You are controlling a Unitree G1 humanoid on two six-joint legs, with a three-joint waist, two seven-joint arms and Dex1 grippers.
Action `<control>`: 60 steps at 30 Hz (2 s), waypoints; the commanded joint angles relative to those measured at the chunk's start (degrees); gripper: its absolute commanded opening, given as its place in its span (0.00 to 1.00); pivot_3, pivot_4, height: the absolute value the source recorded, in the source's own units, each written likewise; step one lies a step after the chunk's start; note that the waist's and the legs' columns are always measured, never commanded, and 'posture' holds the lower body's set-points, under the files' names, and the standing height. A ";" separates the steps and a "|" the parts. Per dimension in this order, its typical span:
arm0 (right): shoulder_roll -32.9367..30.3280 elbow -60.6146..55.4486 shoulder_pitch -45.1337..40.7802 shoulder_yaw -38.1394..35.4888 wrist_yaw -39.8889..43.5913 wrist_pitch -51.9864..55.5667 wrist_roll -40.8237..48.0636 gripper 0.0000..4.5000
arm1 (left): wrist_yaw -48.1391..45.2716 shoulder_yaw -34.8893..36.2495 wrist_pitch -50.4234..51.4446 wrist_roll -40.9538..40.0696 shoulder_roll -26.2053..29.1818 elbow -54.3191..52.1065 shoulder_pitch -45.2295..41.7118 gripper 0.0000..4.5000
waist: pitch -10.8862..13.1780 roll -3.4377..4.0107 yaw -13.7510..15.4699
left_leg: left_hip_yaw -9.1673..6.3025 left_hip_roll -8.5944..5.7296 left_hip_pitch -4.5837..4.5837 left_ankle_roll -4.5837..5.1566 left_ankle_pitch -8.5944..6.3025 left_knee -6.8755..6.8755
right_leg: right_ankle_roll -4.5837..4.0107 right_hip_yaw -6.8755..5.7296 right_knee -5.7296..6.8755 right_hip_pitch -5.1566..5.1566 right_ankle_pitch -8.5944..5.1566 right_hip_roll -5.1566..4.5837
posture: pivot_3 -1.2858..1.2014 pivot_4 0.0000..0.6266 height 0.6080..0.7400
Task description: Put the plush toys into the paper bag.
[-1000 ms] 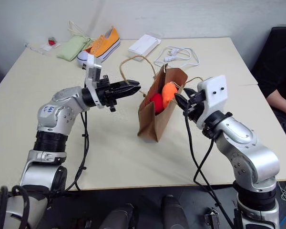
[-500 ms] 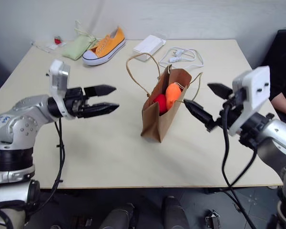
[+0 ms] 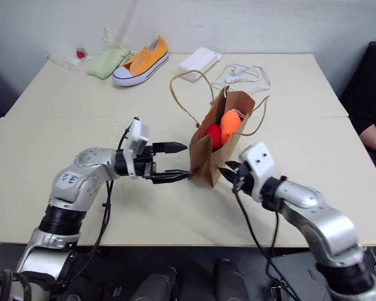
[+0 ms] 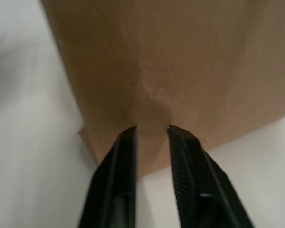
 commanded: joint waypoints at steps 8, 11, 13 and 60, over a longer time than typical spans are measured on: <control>5.65 5.69 -3.22 3.38 2.52 -5.19 -8.10 0.00 | 4.56 -0.19 -6.76 5.15 -5.77 4.47 -1.79 1.00 | 0.00 0.00 0.43 | -0.03 -0.02 -0.06 0.03 -0.01 0.04 | 0.01 -0.04 -0.08 0.02 0.00 -0.02 | 0.52 0.24 1.00; 6.71 6.65 -3.53 3.57 3.18 -5.89 -9.72 0.00 | 7.47 0.59 -8.04 6.75 -7.22 6.96 -2.86 1.00 | 0.00 0.00 0.35 | -0.03 -0.02 -0.04 0.02 -0.01 0.05 | 0.01 -0.03 -0.03 0.02 0.01 0.00 | 0.52 0.24 1.00; 7.34 7.14 -3.79 3.38 3.42 -6.20 -10.33 0.00 | 8.49 0.28 -9.03 7.86 -7.93 8.31 -3.25 1.00 | 0.00 0.00 0.22 | -0.01 -0.02 -0.03 0.02 -0.01 0.04 | 0.01 -0.01 0.00 0.01 0.00 0.00 | 0.52 0.24 1.00; -17.04 -15.50 42.87 -59.72 25.47 2.22 21.98 0.21 | -33.08 1.64 -17.43 13.59 0.32 44.88 -25.07 0.40 | 0.15 -0.35 0.40 | 0.16 0.00 0.39 0.28 -0.07 -0.06 | 0.25 0.14 -0.15 0.49 0.13 0.02 | 0.52 0.24 1.00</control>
